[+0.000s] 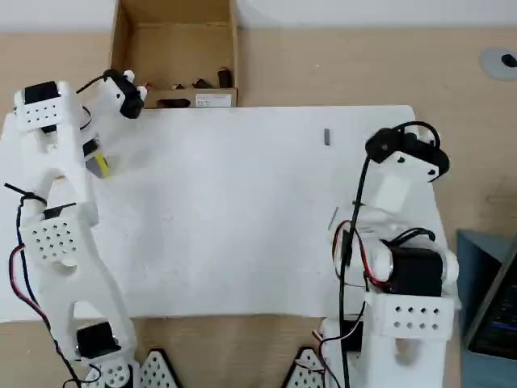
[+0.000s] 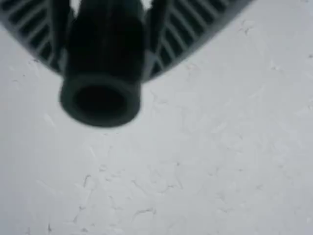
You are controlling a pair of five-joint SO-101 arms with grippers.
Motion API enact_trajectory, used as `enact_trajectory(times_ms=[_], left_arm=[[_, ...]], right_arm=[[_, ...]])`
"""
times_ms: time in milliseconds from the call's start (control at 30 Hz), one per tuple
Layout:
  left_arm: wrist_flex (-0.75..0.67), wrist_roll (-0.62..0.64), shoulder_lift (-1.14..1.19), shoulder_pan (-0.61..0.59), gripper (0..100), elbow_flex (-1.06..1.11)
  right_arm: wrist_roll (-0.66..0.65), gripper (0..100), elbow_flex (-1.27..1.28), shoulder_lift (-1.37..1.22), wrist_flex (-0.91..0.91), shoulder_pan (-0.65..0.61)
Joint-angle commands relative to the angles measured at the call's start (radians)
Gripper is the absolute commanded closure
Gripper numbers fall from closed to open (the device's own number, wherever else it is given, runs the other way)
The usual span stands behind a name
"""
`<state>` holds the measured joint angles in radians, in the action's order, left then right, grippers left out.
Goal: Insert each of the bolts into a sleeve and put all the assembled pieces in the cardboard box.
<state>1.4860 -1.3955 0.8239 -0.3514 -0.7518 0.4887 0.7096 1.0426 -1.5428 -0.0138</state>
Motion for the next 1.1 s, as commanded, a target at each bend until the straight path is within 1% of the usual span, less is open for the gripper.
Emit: enact_trajectory(times_ms=[0,67,233,367,667,800,900,1067], left_arm=[[0.003,0.006,0.012,0.015,78,-0.052],[0.006,0.005,0.027,0.015,80,-0.052],[0.009,0.006,0.030,0.014,89,-0.051],[0.009,0.008,0.030,0.012,91,-0.044],[0.029,0.012,0.030,-0.018,91,-0.052],[0.068,0.006,0.022,-0.031,84,-0.052],[0.069,0.005,0.021,-0.048,80,-0.052],[0.066,0.003,0.025,-0.064,80,-0.052]], right_arm=[[-0.011,98.9,0.001,0.010,0.025,-0.010],[-0.011,98.9,0.001,0.010,0.025,-0.010],[-0.011,98.9,0.001,0.010,0.025,-0.010],[-0.011,98.9,-0.001,0.013,0.025,-0.010],[-0.011,98.9,-0.002,0.013,0.017,-0.010],[-0.011,98.9,-0.002,0.015,0.017,-0.010],[-0.011,98.9,-0.002,0.015,0.017,-0.010],[-0.009,98.9,-0.002,0.015,0.017,-0.008]])
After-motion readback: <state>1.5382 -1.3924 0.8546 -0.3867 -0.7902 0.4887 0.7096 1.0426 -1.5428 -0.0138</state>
